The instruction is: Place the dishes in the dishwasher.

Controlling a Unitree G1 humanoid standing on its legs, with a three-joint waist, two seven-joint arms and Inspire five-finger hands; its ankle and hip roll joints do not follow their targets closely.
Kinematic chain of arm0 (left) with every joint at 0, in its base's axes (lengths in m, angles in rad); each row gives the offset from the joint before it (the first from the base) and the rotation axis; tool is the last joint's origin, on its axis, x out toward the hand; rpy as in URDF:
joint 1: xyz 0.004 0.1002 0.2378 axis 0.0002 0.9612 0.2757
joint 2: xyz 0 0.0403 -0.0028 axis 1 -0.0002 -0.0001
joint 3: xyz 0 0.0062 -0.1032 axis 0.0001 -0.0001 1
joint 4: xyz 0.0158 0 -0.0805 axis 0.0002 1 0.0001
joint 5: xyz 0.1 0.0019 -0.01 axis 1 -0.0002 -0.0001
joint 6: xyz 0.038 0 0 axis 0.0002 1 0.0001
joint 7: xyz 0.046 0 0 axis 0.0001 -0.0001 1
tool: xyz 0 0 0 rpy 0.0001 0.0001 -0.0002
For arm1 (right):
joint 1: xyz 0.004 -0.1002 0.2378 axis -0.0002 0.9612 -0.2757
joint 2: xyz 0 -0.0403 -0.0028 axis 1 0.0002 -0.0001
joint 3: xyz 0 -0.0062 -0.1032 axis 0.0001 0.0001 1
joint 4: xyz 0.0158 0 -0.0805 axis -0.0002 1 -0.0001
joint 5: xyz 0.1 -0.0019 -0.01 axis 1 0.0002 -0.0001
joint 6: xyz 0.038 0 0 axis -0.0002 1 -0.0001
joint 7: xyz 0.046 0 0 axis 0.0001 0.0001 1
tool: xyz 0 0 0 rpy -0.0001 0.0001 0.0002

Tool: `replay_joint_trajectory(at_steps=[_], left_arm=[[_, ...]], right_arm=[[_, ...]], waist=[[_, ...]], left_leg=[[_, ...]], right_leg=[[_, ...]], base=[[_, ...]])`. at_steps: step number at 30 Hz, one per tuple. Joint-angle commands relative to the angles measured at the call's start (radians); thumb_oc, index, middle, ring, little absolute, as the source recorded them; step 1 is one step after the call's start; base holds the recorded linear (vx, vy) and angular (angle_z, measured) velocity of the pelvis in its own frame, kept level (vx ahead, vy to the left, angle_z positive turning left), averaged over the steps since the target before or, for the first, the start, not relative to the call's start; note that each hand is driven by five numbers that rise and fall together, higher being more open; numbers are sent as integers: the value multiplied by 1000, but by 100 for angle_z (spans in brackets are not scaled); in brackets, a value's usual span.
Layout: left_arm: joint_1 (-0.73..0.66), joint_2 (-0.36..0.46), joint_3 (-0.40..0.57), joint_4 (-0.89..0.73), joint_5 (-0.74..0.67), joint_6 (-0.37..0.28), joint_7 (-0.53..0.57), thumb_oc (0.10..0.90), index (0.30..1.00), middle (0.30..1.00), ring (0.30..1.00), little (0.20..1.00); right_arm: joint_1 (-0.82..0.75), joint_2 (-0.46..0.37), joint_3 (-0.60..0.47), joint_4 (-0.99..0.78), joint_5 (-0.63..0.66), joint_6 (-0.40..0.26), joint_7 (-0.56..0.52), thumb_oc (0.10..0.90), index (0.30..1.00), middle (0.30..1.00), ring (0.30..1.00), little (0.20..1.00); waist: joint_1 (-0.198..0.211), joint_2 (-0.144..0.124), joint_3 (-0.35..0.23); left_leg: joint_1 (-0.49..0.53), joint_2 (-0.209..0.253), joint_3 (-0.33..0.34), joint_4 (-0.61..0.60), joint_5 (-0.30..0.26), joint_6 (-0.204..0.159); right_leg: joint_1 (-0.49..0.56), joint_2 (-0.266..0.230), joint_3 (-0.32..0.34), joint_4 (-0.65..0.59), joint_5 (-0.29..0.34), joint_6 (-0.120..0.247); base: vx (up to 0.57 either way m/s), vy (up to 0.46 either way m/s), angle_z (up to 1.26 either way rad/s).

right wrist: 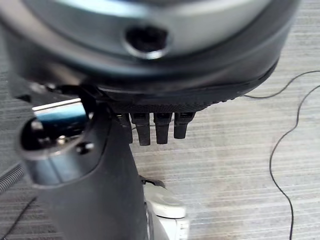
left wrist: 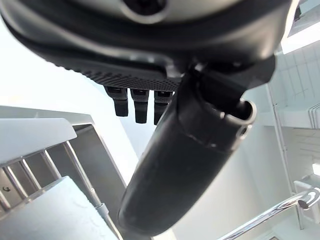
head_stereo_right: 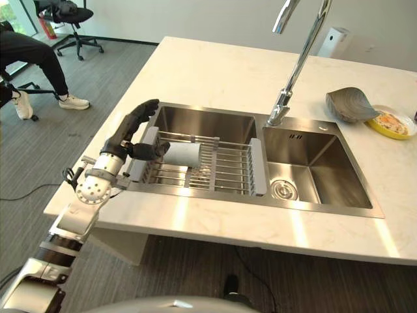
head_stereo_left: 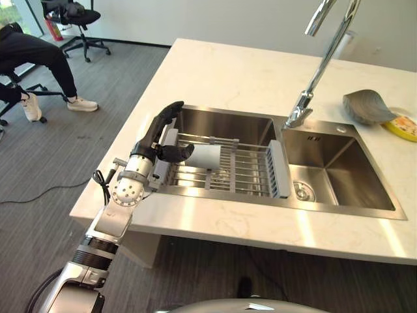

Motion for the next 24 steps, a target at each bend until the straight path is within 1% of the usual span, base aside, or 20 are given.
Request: replay_joint_trajectory(at_steps=[1,2,6,8,9,10,11,12,13,14,16,19,22,24], left_arm=[[-120,55,37,-116,52,-72,19,800,900,900,900,900],[-125,61,32,-115,84,-69,40,800,900,900,900,900],[-148,115,3,-105,176,-62,30,800,900,900,900,900],[-159,133,-39,-119,182,-67,-3,800,900,900,900,900],[-160,133,-40,-118,182,-67,-3,800,900,900,900,900],[-163,138,-62,-125,179,-73,-17,800,900,900,900,900],[-169,147,-104,-140,170,-85,-42,800,900,900,900,900],[-162,145,-119,-152,161,-92,-51,800,900,900,900,900],[-162,145,-119,-152,161,-92,-51,800,900,900,900,900],[-162,141,-138,-159,157,-100,-51,800,900,900,900,900],[-172,137,-161,-150,165,-105,-41,800,900,900,900,900],[-191,150,-201,-125,195,-106,-49,800,900,900,900,900],[-201,161,-216,-109,216,-106,-48,800,900,900,900,900],[-201,165,-221,-75,229,-96,-45,800,900,900,900,900]], right_arm=[[32,-16,17,-11,28,-33,-20,800,900,900,900,900],[31,6,37,-39,17,-24,-36,800,900,900,900,900],[105,32,71,-131,35,-50,-4,800,900,900,900,900],[128,45,92,-170,37,-60,7,800,900,900,900,900],[129,45,92,-171,37,-60,6,800,900,900,900,900],[135,47,105,-184,28,-65,7,800,900,900,900,900],[149,52,126,-202,15,-72,11,800,900,900,900,900],[163,56,137,-211,6,-75,10,800,900,900,900,900],[163,56,137,-211,6,-75,10,800,900,900,900,900],[180,64,144,-216,8,-81,12,800,900,900,900,900],[200,71,148,-225,21,-85,21,800,900,900,900,900],[225,74,150,-220,27,-92,27,800,900,900,900,900],[244,75,144,-217,30,-95,28,800,900,900,900,900],[270,72,127,-210,24,-96,25,800,900,900,900,900]], waist=[[-9,93,-40],[-12,102,-41],[-46,124,-41],[-56,136,-37],[-55,136,-37],[-61,141,-35],[-69,153,-34],[-75,159,-36],[-75,159,-36],[-82,167,-34],[-92,174,-31],[-107,185,-30],[-116,188,-29],[-130,192,-23]], left_leg=[[-69,122,-36,-64,117,-23],[-68,133,-33,-64,122,-30],[-53,161,-11,-64,130,-46],[-48,171,-5,-64,137,-51],[-48,172,-5,-64,137,-51],[-45,176,-2,-64,138,-54],[-41,183,4,-64,141,-59],[-39,186,5,-64,141,-61],[-39,186,5,-64,141,-61],[-36,189,7,-64,141,-63],[-33,188,12,-64,141,-63],[-30,187,22,-64,141,-63],[-28,182,26,-64,138,-62],[-31,175,32,-64,136,-60]], right_leg=[[58,-50,-12,13,-108,179],[59,-38,-10,13,-121,175],[65,-6,8,13,-145,164],[68,4,13,13,-152,157],[68,5,13,13,-152,157],[69,9,14,13,-155,155],[73,14,11,13,-162,153],[76,15,11,13,-165,152],[76,15,11,13,-165,152],[81,18,12,13,-169,151],[81,19,14,13,-169,151],[79,16,19,13,-168,152],[79,16,24,13,-168,152],[76,13,31,13,-164,154]], base=[[39,-139,-7],[34,-96,-11],[46,-74,-3],[31,-39,-12],[12,-24,-18],[28,-15,-21],[44,-13,-13],[35,-1,-6],[34,8,-3],[30,14,-4],[16,11,-2],[4,11,-1],[1,22,-5],[-4,46,-1]])
